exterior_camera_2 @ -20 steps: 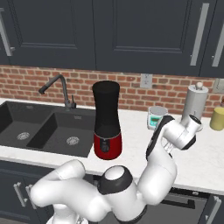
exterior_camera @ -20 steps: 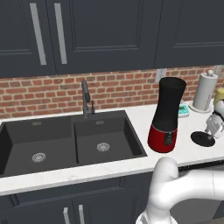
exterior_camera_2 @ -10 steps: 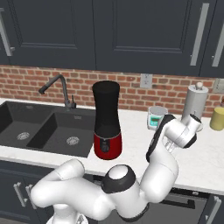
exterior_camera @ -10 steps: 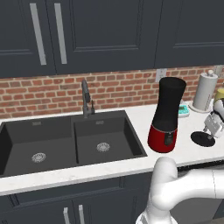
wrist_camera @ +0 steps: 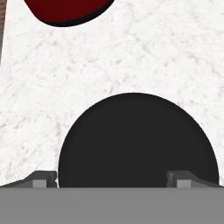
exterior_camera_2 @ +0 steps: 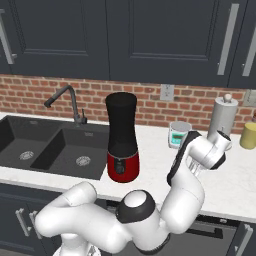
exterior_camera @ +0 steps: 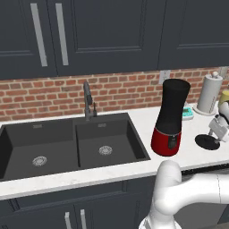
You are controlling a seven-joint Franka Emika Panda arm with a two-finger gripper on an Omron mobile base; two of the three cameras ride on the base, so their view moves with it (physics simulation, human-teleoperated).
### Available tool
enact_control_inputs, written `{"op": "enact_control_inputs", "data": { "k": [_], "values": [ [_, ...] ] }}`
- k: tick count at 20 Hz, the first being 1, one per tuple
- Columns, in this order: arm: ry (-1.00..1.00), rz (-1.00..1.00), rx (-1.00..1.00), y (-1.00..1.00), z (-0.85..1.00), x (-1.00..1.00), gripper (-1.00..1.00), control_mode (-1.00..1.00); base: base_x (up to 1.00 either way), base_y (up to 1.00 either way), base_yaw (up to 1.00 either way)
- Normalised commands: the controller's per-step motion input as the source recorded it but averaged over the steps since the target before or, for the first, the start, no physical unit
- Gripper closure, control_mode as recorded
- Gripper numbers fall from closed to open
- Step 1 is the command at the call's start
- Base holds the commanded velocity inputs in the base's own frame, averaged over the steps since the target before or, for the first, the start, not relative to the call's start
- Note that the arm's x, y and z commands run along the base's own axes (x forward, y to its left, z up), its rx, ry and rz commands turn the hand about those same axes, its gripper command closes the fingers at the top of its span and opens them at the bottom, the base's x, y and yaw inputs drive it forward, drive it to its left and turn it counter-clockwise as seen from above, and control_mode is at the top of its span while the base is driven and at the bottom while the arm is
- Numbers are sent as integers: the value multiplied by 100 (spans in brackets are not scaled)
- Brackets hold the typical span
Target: Close the lid blender by securely placing the lid on top.
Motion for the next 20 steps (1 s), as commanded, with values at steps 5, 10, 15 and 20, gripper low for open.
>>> {"op": "enact_control_inputs", "data": {
  "k": [5,10,15,20],
  "values": [
    [0,0,0,15,0,2,-100,-100,0,0,0],
    [0,0,0,19,0,0,-100,-100,0,0,0],
    [0,0,0,11,0,0,-100,-100,0,0,0],
    [0,0,-3,8,-6,0,-100,-100,0,0,0]
  ]
}}
